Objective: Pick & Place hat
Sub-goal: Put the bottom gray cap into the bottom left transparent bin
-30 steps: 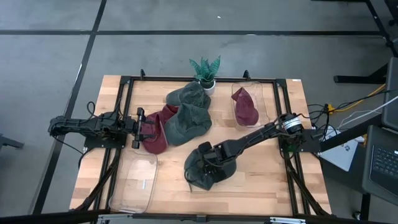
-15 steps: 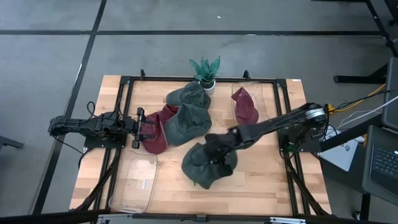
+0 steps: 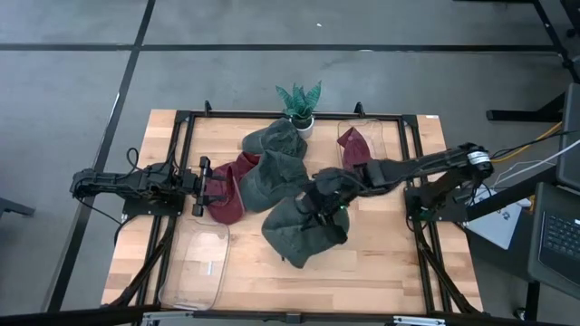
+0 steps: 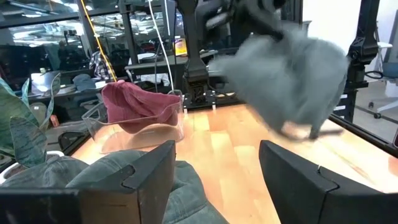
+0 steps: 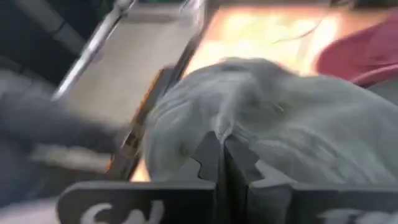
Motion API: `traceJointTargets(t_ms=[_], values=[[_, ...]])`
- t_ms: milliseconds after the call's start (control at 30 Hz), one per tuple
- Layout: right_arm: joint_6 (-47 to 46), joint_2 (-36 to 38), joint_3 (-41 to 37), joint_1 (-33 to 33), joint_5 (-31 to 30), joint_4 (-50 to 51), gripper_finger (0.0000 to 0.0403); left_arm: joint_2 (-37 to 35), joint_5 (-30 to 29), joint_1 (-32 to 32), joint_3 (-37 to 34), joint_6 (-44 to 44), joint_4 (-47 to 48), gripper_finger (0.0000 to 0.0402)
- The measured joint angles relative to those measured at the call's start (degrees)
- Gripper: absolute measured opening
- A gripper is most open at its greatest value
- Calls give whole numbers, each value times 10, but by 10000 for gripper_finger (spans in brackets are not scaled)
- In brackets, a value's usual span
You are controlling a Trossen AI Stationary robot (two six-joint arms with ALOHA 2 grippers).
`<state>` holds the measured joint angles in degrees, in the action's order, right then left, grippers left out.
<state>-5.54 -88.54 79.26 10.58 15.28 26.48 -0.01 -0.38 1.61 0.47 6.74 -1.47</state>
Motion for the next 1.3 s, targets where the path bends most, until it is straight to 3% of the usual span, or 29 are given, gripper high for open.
traceJointTargets(t_ms=[33, 67, 133, 167, 267, 867, 1067, 1300], values=[[-12, 3, 1, 1, -35, 4, 4, 0, 0, 0, 0, 0, 0, 230], [-9, 5, 0, -1, -16, 9, 4, 0, 0, 0, 0, 0, 0, 230], [21, 2, -1, -5, 110, -21, 4, 0, 0, 0, 0, 0, 0, 229], [23, 1, -1, -5, 133, -33, 4, 0, 0, 0, 0, 0, 0, 229], [1, 6, 0, 0, 31, -26, 3, 0, 0, 0, 0, 0, 0, 229], [15, 12, -1, -3, 23, -33, 5, 0, 0, 0, 0, 0, 0, 229], [16, 12, -1, -10, -18, -34, 6, 0, 0, 0, 0, 0, 0, 230], [-53, 12, -1, -39, -24, -49, 7, 0, 0, 0, 0, 0, 0, 230]])
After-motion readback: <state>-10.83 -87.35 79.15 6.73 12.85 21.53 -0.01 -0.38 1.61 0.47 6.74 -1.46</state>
